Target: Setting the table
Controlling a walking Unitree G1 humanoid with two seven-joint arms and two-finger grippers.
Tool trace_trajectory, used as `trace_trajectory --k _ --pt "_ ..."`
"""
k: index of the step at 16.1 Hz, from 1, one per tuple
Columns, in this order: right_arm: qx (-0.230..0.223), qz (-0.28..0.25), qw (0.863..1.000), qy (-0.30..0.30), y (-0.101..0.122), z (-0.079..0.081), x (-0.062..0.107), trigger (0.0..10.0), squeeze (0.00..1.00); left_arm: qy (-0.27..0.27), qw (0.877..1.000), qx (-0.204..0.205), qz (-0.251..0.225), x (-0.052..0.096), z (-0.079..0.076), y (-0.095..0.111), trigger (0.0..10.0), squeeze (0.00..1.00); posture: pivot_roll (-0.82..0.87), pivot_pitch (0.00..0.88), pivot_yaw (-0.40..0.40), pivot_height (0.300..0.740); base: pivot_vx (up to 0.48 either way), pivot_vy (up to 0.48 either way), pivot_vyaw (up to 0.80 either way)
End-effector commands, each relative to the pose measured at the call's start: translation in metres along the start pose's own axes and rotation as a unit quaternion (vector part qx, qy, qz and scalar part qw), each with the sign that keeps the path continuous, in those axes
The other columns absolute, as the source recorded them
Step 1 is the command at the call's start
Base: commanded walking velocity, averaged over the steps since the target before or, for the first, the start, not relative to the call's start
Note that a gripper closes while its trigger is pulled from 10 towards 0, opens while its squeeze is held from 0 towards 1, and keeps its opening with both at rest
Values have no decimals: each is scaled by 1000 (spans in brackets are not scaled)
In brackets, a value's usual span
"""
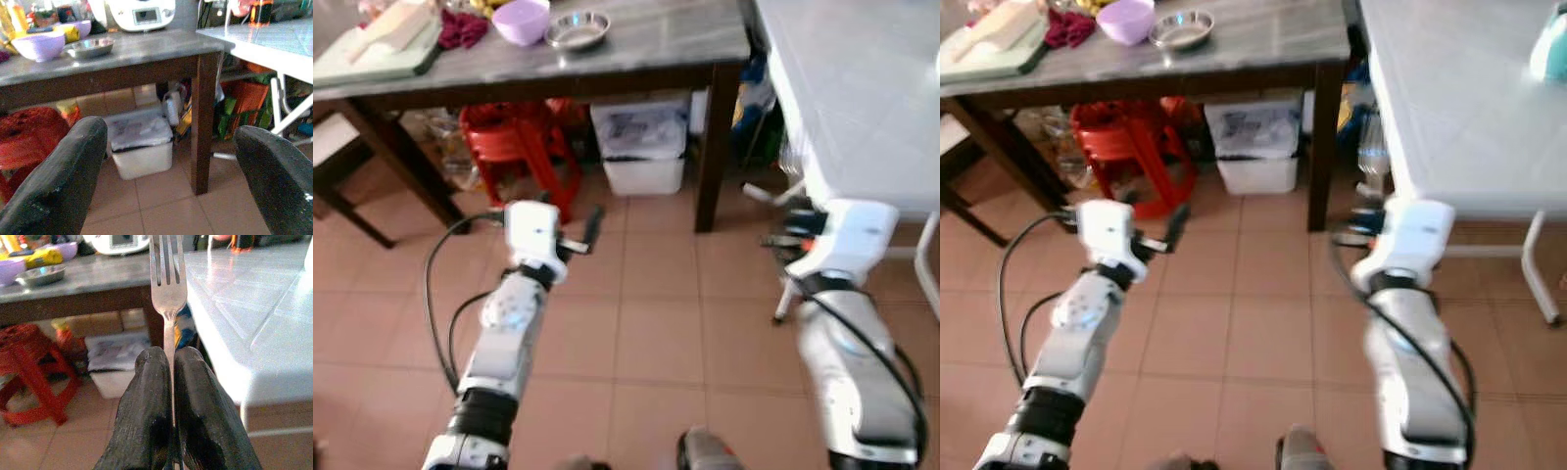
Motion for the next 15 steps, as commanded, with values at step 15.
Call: trace_trajectory --k 15 --pt "-5 -11 1000 16 4 9 5 10000 0 38 999 -26 1 2 22 3 10000 0 -182 196 108 740 385 0 253"
Point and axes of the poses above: a point about 5 cm out from each wrist's last joint towards the gripper, its own x axis pointing back from the gripper into the wrist, its own y axis along the axis of the wrist's last joint, z = x × y, the point moved 5 cm from there along -x, pointing out of the wrist towards the gripper, and after that the axes turned 3 degrees about x, right-handed, at the moved point
